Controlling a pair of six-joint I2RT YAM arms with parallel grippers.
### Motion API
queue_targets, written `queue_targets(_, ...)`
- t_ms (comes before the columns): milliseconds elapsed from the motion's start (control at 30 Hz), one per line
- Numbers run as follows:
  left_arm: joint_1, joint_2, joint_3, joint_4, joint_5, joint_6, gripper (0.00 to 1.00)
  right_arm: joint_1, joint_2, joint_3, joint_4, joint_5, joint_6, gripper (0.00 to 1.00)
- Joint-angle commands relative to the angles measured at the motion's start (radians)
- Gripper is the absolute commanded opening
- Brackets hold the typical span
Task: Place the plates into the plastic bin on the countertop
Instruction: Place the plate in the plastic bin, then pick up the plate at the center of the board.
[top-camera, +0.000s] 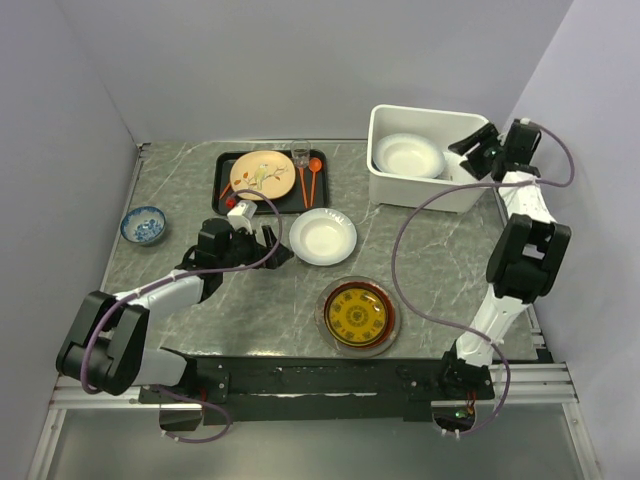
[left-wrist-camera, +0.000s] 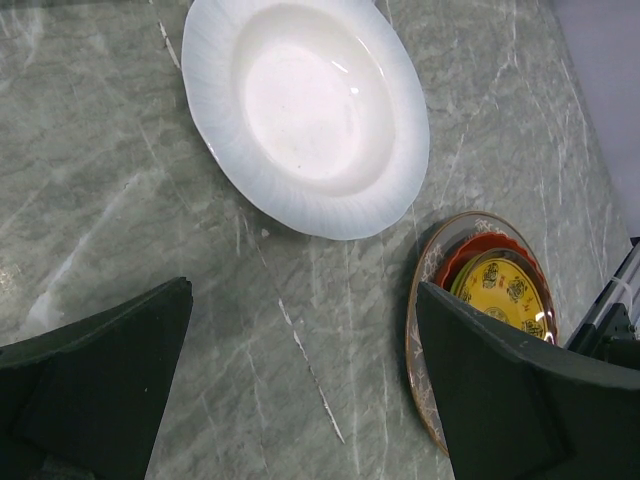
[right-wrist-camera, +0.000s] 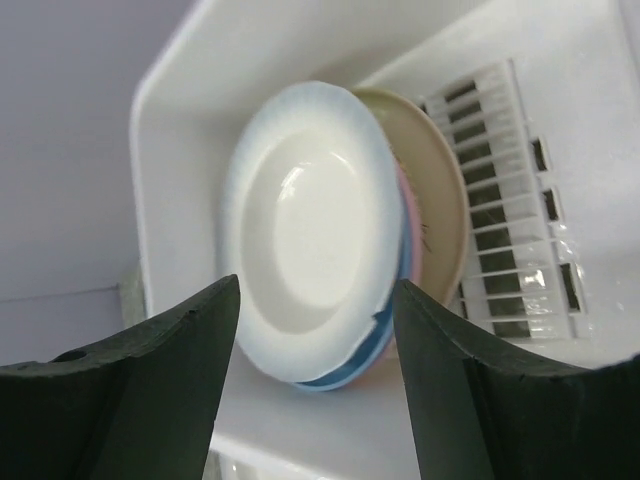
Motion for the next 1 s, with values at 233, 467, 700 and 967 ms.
queue_targets(233,-0.006,0.008,0.029,0.032,0.008,0.000,0.99,0.095,-0.222,-0.068,0.252,-0.030,0.037,0.71)
queue_targets(467,-0.006,0.098,0.052,0.084,0.049,-0.040,0.99,0.187,-0.404,-0.212,0.295,-0.076,0.046,0.72)
queue_targets(700,-0.006,0.207,0.059,0.198,0.103,-0.102,0.99,0.276,-0.608,-0.495,0.401,-0.120,0.089,0.73)
queue_targets(967,-0.004,0.305,0.089,0.311,0.153,-0.192,0.99,0.408,-0.771,-0.732,0.440,-0.091,0.098,0.73)
